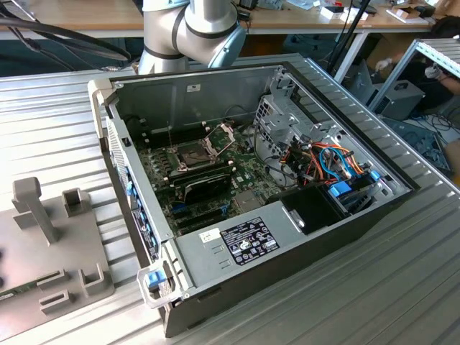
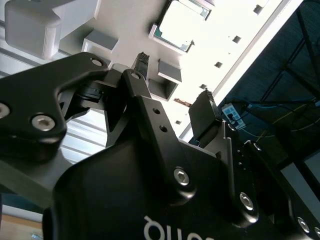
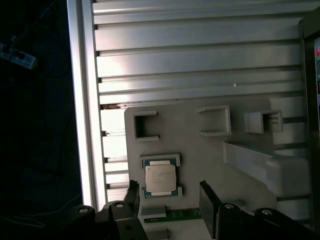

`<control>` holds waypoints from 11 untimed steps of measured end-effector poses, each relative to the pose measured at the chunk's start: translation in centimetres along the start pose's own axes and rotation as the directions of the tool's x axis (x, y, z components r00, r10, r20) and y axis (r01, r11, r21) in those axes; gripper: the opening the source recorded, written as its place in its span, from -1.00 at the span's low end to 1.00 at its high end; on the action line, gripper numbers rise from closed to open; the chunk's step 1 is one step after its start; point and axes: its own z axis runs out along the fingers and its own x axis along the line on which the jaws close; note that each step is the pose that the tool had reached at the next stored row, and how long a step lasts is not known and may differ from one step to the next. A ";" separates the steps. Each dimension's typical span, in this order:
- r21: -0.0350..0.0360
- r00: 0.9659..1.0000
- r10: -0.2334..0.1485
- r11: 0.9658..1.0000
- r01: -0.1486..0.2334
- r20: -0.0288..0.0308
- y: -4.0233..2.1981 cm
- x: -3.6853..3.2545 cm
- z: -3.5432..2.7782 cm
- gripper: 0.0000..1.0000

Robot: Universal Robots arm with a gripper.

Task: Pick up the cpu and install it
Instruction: 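Pick up the cpu and move it towards the insertion slot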

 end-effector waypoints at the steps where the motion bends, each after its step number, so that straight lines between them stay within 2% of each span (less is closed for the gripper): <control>1: 0.000 1.000 0.000 1.000 0.000 0.000 0.00 0.00 0.00 0.20; 6: 0.000 1.000 0.000 1.000 0.000 0.000 0.00 -0.01 0.07 0.20; 11: 0.000 1.000 0.000 1.000 0.000 0.000 -0.01 0.01 0.72 0.20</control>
